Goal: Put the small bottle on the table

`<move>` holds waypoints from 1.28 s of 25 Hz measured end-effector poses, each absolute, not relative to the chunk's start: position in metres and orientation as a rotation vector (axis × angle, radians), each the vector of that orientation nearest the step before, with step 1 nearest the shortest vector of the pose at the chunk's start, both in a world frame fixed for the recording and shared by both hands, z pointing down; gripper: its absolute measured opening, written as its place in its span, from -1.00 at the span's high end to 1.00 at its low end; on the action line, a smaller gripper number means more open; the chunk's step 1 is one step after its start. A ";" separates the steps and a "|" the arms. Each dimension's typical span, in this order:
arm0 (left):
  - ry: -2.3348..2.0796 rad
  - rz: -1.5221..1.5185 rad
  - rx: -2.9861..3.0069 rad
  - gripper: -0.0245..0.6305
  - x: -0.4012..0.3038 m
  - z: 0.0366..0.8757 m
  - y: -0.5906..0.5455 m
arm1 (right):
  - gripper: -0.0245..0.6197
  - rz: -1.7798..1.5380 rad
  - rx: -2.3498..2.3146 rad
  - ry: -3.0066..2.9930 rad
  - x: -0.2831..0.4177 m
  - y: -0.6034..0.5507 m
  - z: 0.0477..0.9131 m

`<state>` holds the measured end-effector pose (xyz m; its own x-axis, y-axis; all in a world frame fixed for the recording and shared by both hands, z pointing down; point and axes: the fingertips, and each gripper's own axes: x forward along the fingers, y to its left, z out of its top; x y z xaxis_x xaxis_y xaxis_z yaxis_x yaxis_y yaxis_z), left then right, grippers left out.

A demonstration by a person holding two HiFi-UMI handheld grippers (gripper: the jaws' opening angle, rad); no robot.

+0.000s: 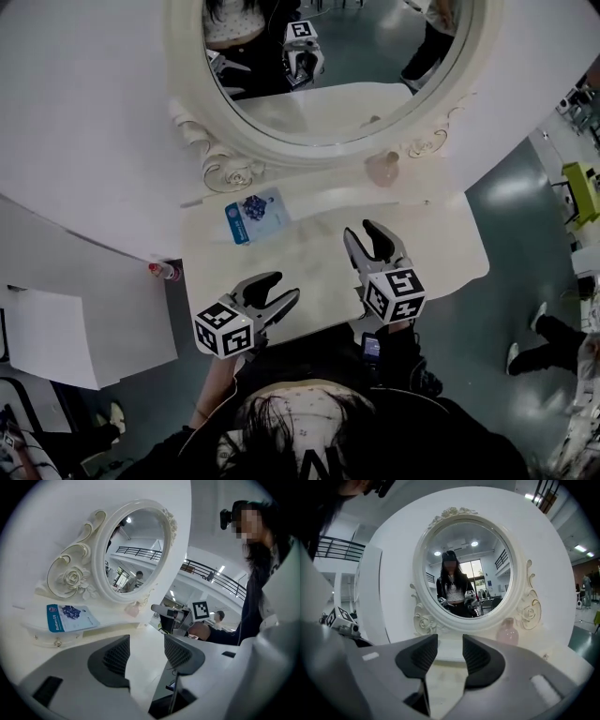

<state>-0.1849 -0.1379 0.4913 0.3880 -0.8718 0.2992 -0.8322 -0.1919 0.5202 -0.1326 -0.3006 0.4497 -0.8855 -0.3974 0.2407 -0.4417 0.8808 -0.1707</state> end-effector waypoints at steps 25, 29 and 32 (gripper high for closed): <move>-1.239 -0.042 2.190 0.23 -0.145 0.497 -0.064 | 0.86 0.433 0.621 -2.854 -0.113 -0.132 0.444; -1.233 -0.034 2.192 0.23 -0.128 0.497 -0.060 | 0.90 0.432 0.610 -2.853 -0.097 -0.122 0.443; -1.236 -0.034 2.197 0.23 -0.109 0.495 -0.055 | 0.90 0.432 0.597 -2.861 -0.079 -0.113 0.441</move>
<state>-0.1089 -0.0547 0.4947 0.5634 -0.7830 0.2637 -0.7671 -0.3772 0.5189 -0.0795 -0.1127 0.4410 -0.9015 -0.3606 0.2392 -0.4151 0.8767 -0.2431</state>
